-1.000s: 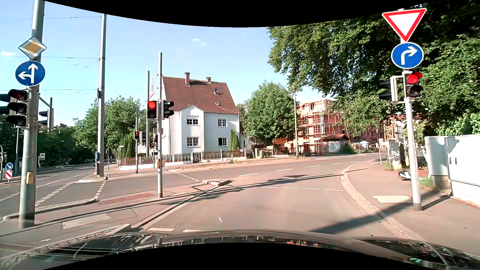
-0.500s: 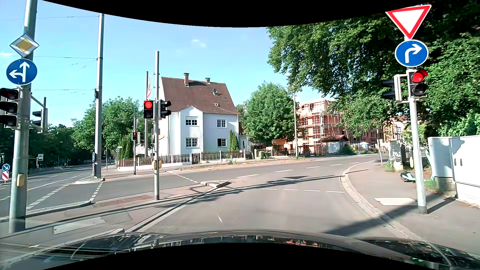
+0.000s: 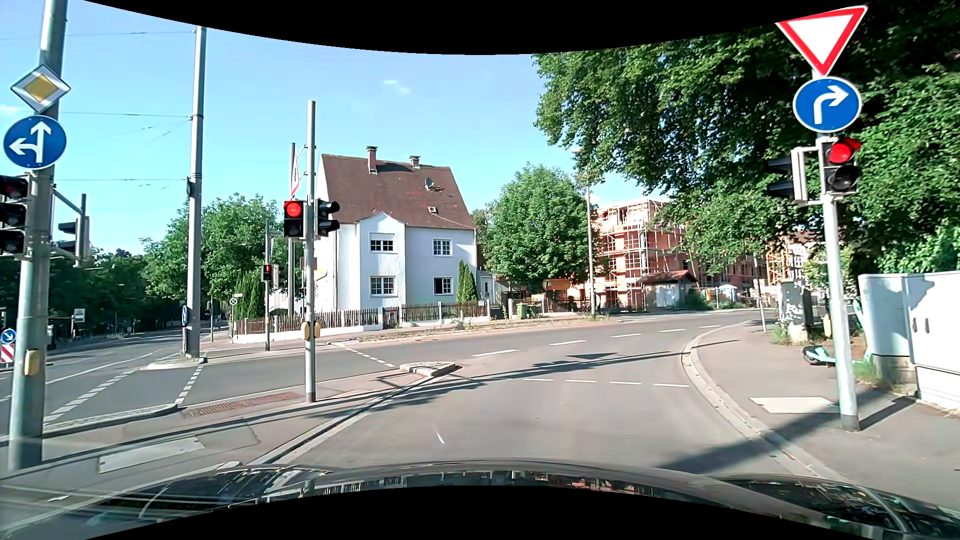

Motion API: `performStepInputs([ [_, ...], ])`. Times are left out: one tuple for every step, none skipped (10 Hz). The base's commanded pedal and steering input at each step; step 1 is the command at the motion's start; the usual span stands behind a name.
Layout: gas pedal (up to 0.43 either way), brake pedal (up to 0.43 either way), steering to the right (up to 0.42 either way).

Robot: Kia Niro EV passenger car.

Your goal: Follow the waypoints while adhering to traffic rules and regulations

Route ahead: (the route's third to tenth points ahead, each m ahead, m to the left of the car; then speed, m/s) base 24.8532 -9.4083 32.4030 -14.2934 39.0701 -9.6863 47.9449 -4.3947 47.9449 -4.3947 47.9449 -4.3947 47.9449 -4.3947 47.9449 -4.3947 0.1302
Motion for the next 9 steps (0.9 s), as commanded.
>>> performStepInputs([
  [0.0,0.152,0.065],
  [0.0,0.152,0.065],
  [0.0,0.159,0.065],
  [0.0,0.159,0.065],
  [0.0,0.165,0.065],
  [0.0,0.183,0.065],
  [0.0,0.189,0.065],
  [0.0,0.195,0.065],
  [0.0,0.201,0.065],
])
